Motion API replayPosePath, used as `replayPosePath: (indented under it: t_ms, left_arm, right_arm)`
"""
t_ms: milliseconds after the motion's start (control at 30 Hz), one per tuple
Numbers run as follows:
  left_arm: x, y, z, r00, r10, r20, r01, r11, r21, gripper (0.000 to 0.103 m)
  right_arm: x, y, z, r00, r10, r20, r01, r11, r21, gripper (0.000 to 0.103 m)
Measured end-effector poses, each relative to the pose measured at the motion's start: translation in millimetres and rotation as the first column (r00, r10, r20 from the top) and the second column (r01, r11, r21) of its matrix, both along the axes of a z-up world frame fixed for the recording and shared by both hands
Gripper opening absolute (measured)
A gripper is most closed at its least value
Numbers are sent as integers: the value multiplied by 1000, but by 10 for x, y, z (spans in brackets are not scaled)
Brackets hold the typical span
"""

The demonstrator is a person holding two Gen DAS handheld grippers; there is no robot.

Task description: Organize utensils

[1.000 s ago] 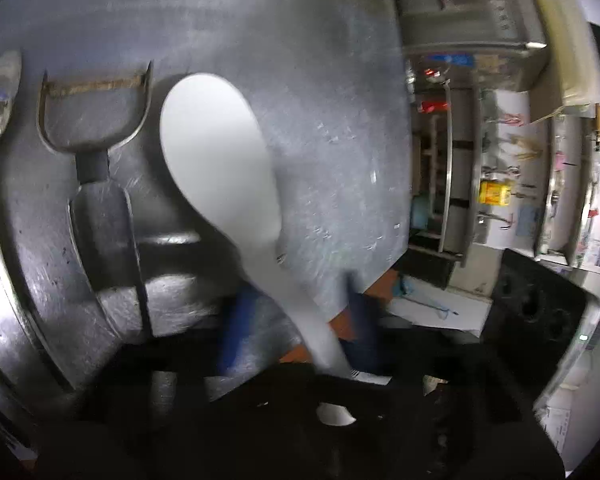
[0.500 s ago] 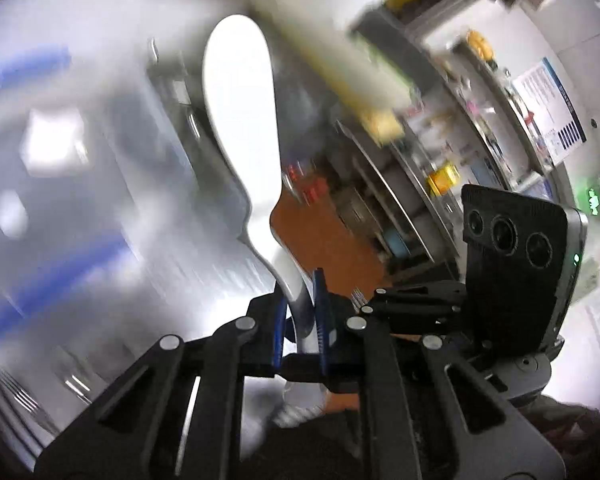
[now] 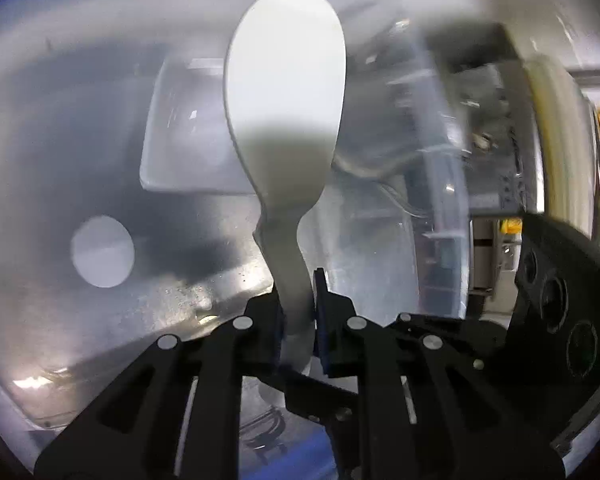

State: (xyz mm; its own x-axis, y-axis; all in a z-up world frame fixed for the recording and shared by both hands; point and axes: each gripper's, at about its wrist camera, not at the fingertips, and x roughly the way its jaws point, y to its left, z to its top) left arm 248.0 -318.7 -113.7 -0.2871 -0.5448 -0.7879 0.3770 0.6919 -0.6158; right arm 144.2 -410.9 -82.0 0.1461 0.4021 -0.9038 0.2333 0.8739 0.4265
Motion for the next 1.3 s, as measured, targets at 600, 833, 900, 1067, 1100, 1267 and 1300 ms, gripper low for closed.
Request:
replayPosePath:
  t_ms: [600,833,900,1067,1100,1267,1300]
  left_arm:
    - [-495,659,1074,862,120,492,-103,993,-62,59]
    - [-1349,1498,1532,811,220,542,-91,963,-256,67]
    - [-1490,1623,1401,828,217,517,-107,966,-234,67]
    - [-1675,1845,1048,898,209,388,-142,971,-194,67]
    - [-1726,1842,974,910,202,362,-142,972,-187,67]
    - [-1839,1833,631,936,207,283,-165,972,-166,67]
    - [-1862,1828,560,942,203,268,-165,973,-159,67]
  right_arm:
    - [-897,48,887,944,71,321,-27,990,-140,36]
    - [-1900,591,107,966,245,84,-227,957,-182,40]
    - [-1989,619,-327,977,211,-22,-212,966,-148,34]
    - [-2006,655,-652,985,151,-86,-158,984,-77,34]
    - [-1993,682,-598,985,148,-90,-156,985,-79,32]
    - [-1860,896,-589,988,127,-92,-137,984,-113,11]
    - [-1856,904,-591,989,122,-88,-132,984,-120,6]
